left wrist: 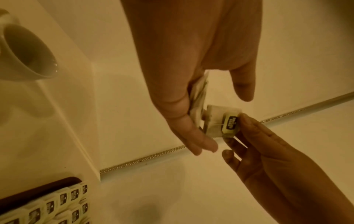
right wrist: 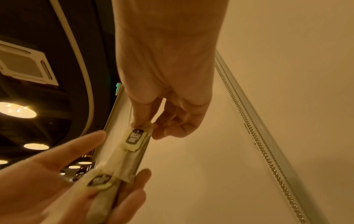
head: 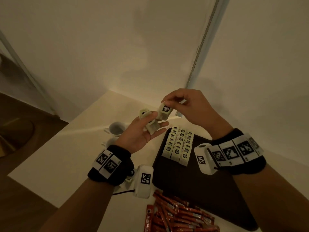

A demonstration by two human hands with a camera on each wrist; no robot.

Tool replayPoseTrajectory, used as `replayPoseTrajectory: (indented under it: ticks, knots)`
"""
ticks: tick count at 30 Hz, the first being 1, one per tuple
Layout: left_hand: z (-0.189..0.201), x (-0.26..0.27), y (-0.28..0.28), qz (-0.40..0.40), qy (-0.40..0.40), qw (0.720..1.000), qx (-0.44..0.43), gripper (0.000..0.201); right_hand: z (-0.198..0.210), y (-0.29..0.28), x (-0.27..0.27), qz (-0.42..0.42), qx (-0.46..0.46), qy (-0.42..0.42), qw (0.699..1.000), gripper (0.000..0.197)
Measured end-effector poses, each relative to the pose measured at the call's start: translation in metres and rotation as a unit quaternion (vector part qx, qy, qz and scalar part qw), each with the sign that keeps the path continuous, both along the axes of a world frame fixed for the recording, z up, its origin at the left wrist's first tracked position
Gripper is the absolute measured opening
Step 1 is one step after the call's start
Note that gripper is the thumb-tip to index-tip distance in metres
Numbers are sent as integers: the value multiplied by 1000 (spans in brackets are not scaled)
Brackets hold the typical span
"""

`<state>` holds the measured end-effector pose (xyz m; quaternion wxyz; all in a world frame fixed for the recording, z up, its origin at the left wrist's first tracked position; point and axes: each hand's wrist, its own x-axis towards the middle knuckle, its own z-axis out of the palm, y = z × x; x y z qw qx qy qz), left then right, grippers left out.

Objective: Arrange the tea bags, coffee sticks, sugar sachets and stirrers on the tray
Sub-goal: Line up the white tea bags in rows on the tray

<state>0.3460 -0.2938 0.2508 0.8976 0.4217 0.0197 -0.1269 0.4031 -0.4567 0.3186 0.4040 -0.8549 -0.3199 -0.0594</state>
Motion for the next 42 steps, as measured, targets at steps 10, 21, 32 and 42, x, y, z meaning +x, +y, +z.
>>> replayPoseTrajectory:
  ticks: [10,21,32,42]
  knots:
    - [4,4,-9,98,-61,989,89,8,29,8,-2,12,-122,-39,992,6]
    - [4,3,-18,49,-48,996,55,26,29,20,-1,-19,-109,-85,990,8]
    - [1,5,-18,62,-48,996,32,17,30,15,3,-65,-67,8,996,17]
    - [0,10,-19,113,-67,989,74,19,26,-1,6,-60,-54,70,994,9]
